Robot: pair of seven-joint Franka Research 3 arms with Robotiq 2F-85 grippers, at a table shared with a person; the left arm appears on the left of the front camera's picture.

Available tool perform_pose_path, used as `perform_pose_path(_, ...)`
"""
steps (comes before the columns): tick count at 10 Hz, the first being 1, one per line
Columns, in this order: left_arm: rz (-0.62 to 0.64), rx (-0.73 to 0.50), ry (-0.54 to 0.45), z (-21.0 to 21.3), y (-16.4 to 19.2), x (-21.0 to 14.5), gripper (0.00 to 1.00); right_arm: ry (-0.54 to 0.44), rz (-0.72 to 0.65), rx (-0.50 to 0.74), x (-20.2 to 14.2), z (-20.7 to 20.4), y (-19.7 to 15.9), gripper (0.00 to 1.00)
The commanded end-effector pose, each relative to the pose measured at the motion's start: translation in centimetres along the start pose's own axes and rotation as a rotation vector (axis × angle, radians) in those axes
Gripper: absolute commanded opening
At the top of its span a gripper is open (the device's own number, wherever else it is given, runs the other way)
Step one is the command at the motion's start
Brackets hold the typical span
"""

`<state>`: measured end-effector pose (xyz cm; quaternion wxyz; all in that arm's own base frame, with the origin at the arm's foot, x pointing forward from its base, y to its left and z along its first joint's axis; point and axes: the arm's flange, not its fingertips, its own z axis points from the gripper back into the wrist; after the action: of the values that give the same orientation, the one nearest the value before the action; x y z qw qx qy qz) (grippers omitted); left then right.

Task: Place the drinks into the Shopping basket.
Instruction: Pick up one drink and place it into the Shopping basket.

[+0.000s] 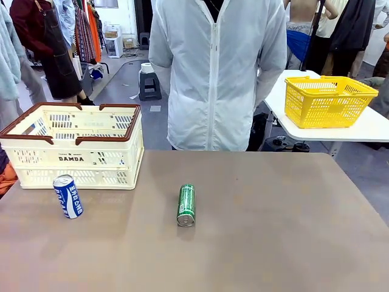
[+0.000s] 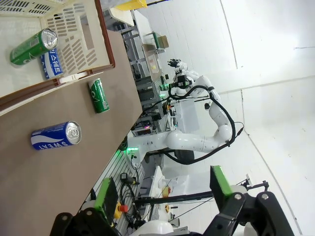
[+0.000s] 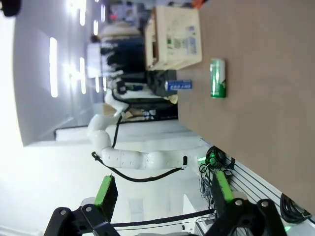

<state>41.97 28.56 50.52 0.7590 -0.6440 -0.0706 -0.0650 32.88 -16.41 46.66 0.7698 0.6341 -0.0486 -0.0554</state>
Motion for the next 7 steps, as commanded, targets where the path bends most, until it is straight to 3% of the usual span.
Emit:
perform_pose_path(1, 0.085, -0.053, 0.035, -0.6, -2.7, 1.2, 1.00, 0.013, -0.023, -0.009, 0.3, 0.2, 0.3, 1.00)
perform_pose_path(3, 0.043, 0.131, 0.202, -11.5, -10.0, 1.1, 1.00, 0.013, -0.023, -0.009, 0.3, 0.2, 0.3, 1.00)
perform_pose_path(5, 0.074, 0.330, 0.364, -25.1, -14.2, 0.6, 1.00, 0.013, -0.023, -0.009, 0.3, 0.2, 0.3, 1.00)
perform_pose_path(7, 0.088, 0.553, 0.328, -37.1, -14.9, 0.3, 1.00, 0.013, -0.023, -0.009, 0.3, 0.2, 0.3, 1.00)
